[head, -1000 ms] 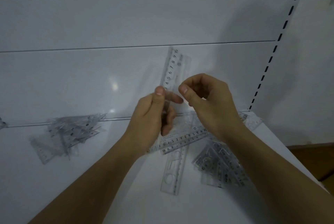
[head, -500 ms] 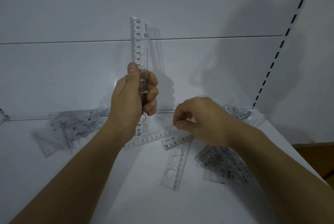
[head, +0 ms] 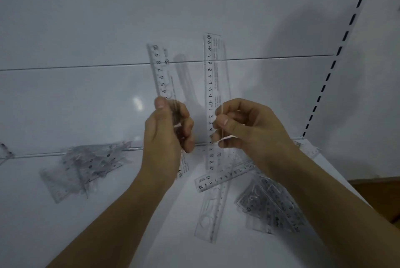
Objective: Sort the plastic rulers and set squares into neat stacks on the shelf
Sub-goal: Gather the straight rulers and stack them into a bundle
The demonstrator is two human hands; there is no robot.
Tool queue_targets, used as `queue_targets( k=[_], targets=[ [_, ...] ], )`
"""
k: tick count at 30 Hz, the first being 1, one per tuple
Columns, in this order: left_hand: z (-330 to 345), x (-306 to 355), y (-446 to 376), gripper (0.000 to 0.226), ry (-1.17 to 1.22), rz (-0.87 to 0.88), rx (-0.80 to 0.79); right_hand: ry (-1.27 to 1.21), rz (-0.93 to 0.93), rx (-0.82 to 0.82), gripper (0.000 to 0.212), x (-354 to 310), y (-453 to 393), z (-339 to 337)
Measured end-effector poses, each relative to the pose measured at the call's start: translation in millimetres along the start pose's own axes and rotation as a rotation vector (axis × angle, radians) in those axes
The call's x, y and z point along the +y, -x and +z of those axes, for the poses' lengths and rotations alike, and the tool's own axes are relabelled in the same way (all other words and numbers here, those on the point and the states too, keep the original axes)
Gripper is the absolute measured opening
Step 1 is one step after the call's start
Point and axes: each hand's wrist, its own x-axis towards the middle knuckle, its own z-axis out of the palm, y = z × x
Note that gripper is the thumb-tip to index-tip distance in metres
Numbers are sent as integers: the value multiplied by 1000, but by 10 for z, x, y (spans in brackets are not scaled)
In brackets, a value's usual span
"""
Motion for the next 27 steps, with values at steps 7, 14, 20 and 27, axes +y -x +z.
queue_targets(
  k=[7, 14, 20, 27],
  targets=[
    [19, -51, 12, 20, -296, 142, -75, 190, 14, -93, 16, 78, 57, 108],
    [-45, -53, -41, 17, -244, 138, -79, 897, -178, -201, 17, 76, -4, -57],
    [-45, 1, -54, 15, -126, 147, -39, 1374, -115, -559, 26, 183, 27, -102],
    [-49, -60, -81, 48, -23, 60, -35, 1337, -63, -553, 23, 137, 56, -69]
  ],
)
